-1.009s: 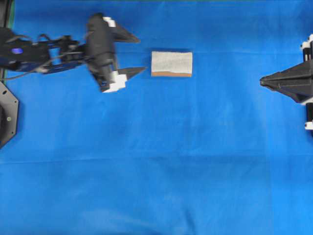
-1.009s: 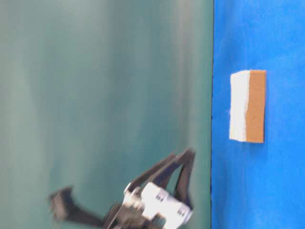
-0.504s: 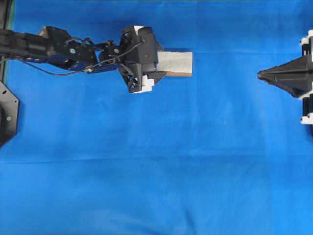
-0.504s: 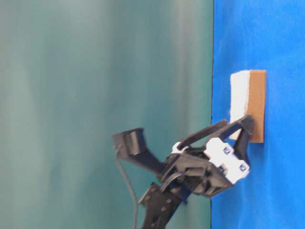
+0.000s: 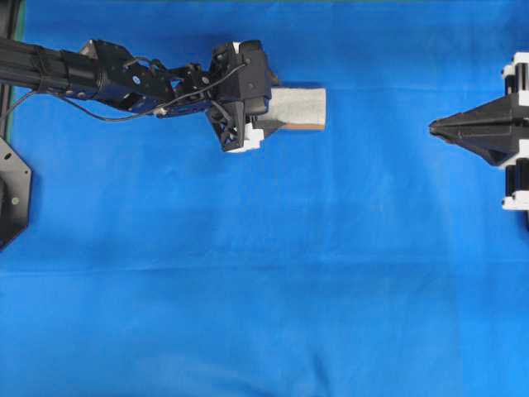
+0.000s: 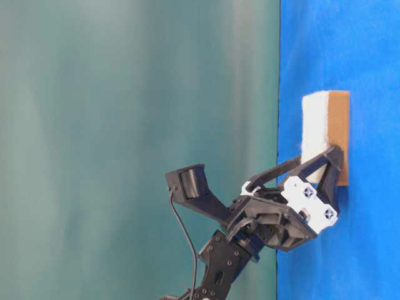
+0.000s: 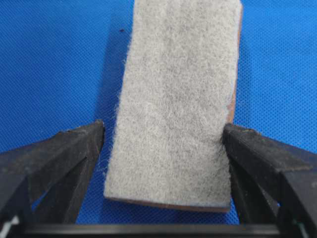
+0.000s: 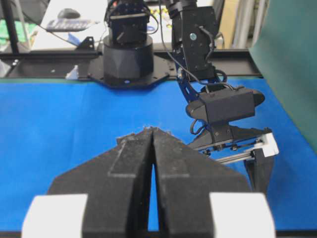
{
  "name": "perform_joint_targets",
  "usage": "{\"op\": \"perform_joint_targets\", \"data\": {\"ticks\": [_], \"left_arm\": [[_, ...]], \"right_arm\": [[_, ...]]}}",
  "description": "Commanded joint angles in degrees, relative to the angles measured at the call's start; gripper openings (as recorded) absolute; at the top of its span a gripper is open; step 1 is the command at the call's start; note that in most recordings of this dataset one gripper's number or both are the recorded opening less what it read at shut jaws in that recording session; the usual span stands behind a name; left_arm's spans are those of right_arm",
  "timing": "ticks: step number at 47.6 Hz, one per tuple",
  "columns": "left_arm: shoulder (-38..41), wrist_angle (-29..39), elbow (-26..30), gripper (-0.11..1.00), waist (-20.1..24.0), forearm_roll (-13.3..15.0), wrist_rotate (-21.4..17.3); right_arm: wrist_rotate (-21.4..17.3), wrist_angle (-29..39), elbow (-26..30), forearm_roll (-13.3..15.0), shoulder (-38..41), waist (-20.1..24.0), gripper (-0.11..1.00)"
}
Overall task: Hand over the sponge with the left arm and wipe it with the right arm.
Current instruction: 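Close the left gripper on the sponge's left end and lift it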
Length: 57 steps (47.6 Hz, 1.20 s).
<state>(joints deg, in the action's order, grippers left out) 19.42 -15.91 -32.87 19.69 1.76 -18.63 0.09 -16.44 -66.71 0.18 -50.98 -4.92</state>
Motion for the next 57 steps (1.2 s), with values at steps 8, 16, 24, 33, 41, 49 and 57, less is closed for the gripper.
{"op": "perform_joint_targets", "data": {"ticks": [8, 16, 24, 33, 41, 49, 57], "left_arm": [[-2.81, 2.29, 0.35, 0.45, 0.62, 0.0, 0.09], [-6.59, 5.8, 0.0, 0.23, 0.26, 0.0, 1.05], [-12.48, 10.99, -0.09, 0.22, -1.49, 0.0, 4.04], [-19.69, 16.44, -0.79, 0.22, -5.54, 0.0, 8.7], [-25.4, 18.37, -2.72, 0.22, -10.9, 0.26, 11.16], [-28.39, 18.28, -4.66, 0.22, -14.94, 0.26, 14.85], [-29.09, 18.19, -5.71, 0.22, -16.17, 0.18, 15.64]], "right_arm": [[0.09, -0.26, 0.88, 0.0, 0.35, -0.09, 0.0], [0.09, -0.26, 0.88, 0.0, 0.26, -0.09, 0.0], [0.09, -0.26, 0.97, 0.0, 0.44, -0.09, 0.0], [0.09, -0.26, 0.97, 0.0, 0.79, -0.35, 0.0], [0.09, -0.26, 0.97, -0.09, 1.05, -0.79, 0.0], [0.0, -0.26, 1.23, 0.0, 1.67, -0.79, 0.0], [-0.53, -0.26, 1.85, 0.0, 2.99, -0.79, 0.0]]}}
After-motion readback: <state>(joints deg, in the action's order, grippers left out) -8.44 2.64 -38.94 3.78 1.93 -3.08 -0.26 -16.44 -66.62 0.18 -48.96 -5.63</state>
